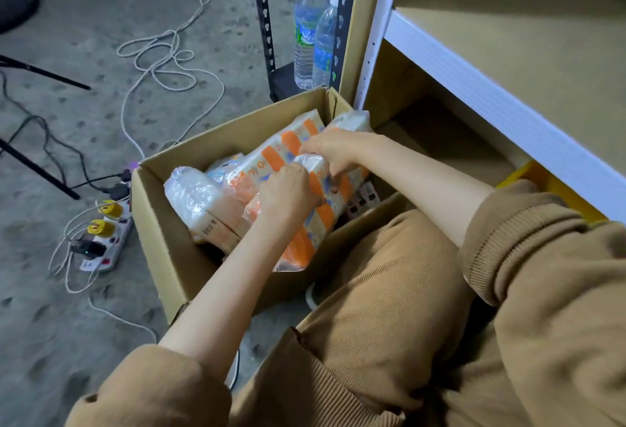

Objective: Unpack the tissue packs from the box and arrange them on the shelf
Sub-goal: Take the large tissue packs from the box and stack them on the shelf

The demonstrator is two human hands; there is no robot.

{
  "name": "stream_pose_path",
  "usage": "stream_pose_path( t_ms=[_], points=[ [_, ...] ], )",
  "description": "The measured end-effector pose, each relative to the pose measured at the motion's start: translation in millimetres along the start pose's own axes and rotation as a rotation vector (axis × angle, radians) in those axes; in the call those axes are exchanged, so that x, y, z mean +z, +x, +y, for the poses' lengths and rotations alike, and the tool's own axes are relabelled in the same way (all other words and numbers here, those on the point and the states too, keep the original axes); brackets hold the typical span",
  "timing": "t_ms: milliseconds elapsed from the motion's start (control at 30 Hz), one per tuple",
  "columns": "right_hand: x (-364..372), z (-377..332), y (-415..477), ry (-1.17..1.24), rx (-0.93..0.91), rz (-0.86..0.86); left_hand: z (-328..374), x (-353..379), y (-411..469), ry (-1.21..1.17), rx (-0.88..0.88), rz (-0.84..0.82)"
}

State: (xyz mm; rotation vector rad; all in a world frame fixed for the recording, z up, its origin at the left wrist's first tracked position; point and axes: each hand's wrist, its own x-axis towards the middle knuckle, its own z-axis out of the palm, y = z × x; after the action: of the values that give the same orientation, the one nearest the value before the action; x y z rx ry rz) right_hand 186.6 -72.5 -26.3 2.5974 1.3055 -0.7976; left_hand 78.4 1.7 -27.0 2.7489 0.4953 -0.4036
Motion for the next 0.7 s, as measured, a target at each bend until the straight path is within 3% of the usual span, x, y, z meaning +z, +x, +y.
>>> stream_pose_path(
  t_ms=[400,700],
  points=[
    [7.7,-21.9,-81.5,0.234,0.056,0.318,-6.2,-27.5,-55.4,0.164,0.237,0.24],
    [-35.8,-32.0,-138.5,0.137,0.111,0.593,13.1,-78.7,-93.7,0.163,0.294,0.411]
  ],
)
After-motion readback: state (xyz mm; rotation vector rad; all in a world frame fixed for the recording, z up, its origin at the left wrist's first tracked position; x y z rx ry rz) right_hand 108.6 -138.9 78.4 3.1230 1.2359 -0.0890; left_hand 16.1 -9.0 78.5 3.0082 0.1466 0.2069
